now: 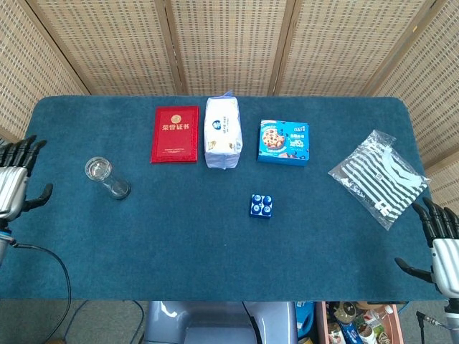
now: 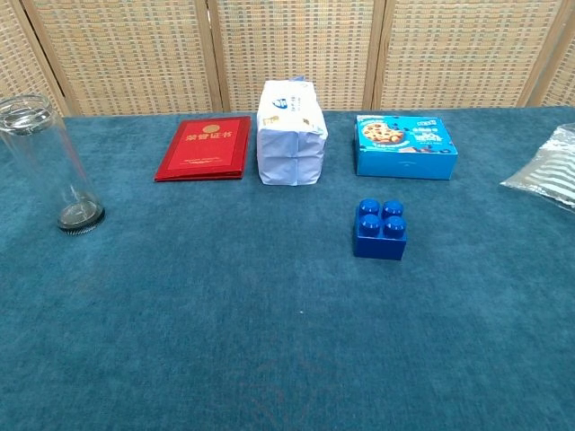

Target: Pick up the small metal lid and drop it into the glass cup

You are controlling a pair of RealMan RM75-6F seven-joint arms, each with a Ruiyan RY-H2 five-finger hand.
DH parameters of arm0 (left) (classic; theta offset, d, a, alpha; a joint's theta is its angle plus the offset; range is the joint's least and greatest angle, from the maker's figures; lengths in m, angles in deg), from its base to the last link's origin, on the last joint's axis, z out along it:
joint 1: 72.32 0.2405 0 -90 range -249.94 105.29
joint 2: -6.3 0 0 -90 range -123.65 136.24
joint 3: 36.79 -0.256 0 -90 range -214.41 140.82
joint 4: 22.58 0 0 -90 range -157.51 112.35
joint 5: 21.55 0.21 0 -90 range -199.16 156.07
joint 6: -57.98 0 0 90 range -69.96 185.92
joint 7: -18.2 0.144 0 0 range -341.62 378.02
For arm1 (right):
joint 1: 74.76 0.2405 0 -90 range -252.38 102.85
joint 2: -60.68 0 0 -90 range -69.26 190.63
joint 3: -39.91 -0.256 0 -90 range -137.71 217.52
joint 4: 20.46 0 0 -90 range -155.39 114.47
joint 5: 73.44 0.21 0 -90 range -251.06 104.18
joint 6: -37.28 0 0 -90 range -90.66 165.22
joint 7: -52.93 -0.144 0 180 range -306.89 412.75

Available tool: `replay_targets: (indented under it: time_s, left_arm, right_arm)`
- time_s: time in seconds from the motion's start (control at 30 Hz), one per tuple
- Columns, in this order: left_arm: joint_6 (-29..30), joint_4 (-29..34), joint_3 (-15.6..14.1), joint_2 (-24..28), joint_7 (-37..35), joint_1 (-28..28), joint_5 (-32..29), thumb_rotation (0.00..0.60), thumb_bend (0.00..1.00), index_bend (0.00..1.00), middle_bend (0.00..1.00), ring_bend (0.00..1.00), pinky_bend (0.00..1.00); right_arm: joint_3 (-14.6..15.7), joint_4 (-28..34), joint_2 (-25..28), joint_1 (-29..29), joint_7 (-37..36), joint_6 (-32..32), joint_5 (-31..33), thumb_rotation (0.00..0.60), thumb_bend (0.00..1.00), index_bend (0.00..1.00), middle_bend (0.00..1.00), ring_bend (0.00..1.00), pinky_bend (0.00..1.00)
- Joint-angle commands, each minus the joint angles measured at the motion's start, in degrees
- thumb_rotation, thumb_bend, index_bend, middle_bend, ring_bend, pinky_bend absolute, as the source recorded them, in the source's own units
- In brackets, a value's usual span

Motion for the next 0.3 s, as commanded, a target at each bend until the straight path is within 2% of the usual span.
replay_targets:
  time_s: [0.03, 0.3]
  left_arm:
    - [7.8, 0.7, -1.8, -1.7, 0.8, 6.0, 1.5, 0.600, 0.11, 0.00, 0.00, 0.00, 0.00]
    - [12.8, 1.0, -5.5, -5.0, 1.1, 12.4, 2.9, 0.600, 0.11, 0.00, 0.00, 0.00, 0.00]
  right_arm:
    - [0.0, 0.0, -0.1, 0.0, 0.2, 0.0, -0.1, 0.600, 0.00, 0.03, 0.00, 0.00, 0.00]
    - [0.2, 0.0, -0.3, -0.1, 0.7, 0.3, -0.6, 0.600, 0.00, 0.03, 0.00, 0.00, 0.00]
